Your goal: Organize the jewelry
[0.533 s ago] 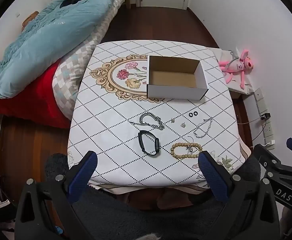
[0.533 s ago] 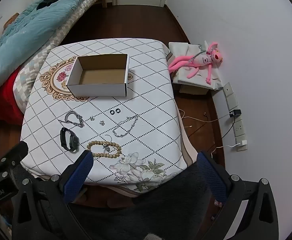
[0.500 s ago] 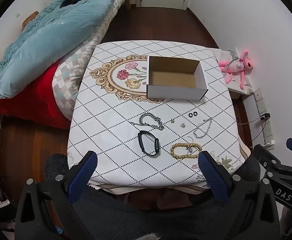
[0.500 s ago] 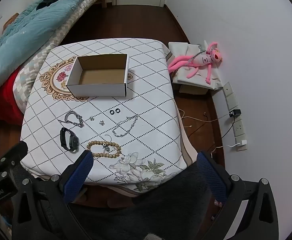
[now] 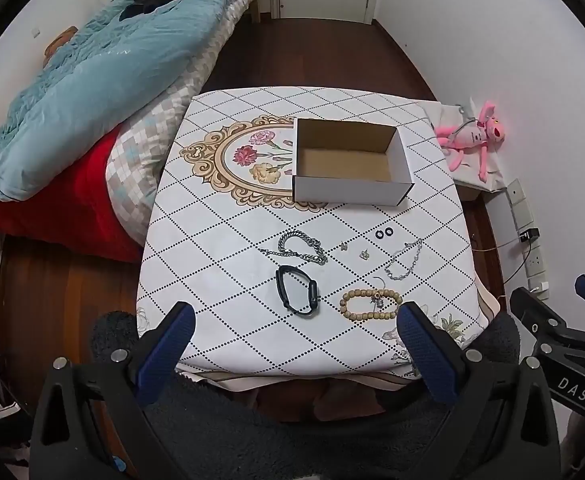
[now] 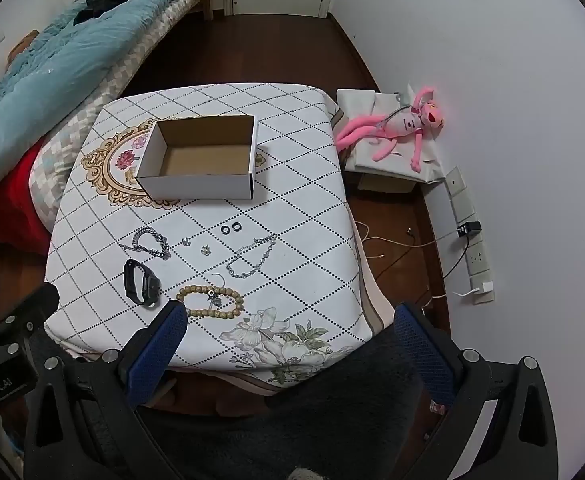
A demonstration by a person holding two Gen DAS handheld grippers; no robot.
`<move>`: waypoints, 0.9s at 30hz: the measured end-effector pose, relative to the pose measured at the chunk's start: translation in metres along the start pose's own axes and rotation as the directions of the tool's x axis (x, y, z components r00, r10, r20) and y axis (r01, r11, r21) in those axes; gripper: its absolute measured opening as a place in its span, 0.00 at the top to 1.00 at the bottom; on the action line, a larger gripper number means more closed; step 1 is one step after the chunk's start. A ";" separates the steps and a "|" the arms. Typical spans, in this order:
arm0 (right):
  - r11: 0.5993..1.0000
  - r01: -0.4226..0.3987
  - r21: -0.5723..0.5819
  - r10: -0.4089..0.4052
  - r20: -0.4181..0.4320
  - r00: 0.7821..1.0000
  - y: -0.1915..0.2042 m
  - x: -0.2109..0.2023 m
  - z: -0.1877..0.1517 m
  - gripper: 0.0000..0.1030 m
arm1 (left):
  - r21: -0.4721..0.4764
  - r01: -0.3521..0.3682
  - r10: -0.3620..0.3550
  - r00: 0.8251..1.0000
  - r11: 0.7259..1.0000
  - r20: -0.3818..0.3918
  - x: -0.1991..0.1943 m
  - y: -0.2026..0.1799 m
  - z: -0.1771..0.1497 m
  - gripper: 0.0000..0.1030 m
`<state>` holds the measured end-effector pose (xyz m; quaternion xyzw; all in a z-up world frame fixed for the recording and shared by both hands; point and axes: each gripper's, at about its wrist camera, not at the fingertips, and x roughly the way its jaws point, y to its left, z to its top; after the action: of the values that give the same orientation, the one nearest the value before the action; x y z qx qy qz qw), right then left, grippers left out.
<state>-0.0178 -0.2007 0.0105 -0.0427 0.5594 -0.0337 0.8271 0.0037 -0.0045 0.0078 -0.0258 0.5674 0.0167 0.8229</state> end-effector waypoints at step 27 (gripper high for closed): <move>1.000 -0.004 0.014 0.004 0.016 1.000 -0.004 -0.007 0.001 0.00 | 0.005 0.005 -0.005 1.000 1.000 0.028 -0.010 0.000 0.001 0.00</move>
<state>-0.0191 -0.2035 0.0179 -0.0359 0.5524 -0.0358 0.8320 0.0011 -0.0044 0.0171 -0.0252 0.5557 0.0136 0.8309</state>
